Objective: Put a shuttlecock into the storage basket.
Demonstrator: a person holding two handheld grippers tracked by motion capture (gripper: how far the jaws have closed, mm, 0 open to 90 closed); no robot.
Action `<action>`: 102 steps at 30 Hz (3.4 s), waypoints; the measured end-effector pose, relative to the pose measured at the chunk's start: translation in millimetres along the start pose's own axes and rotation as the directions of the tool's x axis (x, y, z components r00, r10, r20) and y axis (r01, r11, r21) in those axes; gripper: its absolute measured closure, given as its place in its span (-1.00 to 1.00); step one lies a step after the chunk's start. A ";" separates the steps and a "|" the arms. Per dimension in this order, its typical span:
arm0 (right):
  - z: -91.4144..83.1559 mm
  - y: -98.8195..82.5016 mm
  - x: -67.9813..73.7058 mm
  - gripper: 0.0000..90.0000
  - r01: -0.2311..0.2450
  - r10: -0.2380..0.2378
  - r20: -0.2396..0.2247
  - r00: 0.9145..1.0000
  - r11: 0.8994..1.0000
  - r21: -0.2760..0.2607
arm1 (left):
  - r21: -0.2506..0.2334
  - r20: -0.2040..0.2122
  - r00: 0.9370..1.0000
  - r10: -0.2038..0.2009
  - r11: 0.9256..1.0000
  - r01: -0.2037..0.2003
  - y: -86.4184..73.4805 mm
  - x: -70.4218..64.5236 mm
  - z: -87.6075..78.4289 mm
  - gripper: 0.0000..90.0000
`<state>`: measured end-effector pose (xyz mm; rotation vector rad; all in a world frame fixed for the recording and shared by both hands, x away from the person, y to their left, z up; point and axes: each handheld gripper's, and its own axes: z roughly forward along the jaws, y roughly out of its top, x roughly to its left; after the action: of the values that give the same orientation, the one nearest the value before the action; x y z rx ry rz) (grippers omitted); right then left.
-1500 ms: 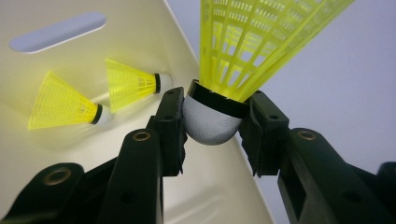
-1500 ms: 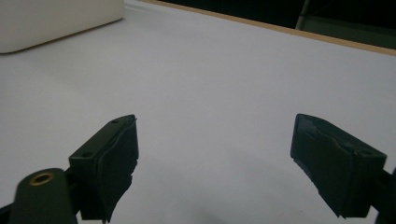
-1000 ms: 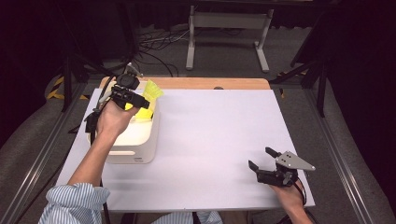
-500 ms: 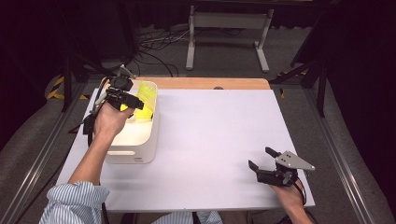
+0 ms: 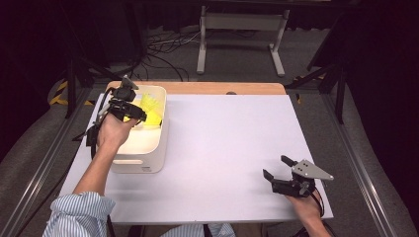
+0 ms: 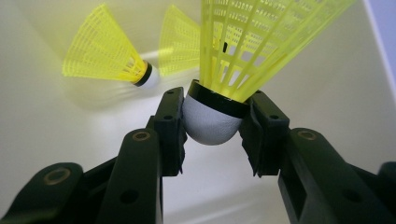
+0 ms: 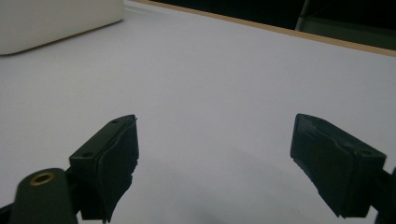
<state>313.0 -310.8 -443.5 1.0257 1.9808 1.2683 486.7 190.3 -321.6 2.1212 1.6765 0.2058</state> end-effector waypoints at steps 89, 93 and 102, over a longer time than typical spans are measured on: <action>0.2 -0.1 -0.2 -0.64 -0.003 0.003 -0.001 1.000 1.000 -0.001 | 0.035 -0.040 0.997 0.061 0.998 -0.059 -14.0 8.9 -19.0 -0.08; 0.2 0.0 0.3 -0.64 0.001 -0.001 -0.001 1.000 1.000 -0.002 | 0.027 -0.041 0.998 0.056 0.998 -0.055 -15.1 10.6 -21.4 -0.07; 0.5 0.0 0.4 -0.64 0.002 -0.002 -0.001 1.000 1.000 -0.001 | 0.014 -0.050 0.997 0.053 0.999 -0.052 -18.7 15.4 -30.3 -0.07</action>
<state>313.2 -310.2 -443.8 1.0220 1.9815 1.2685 462.8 215.6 -304.3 2.1883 1.6559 0.2669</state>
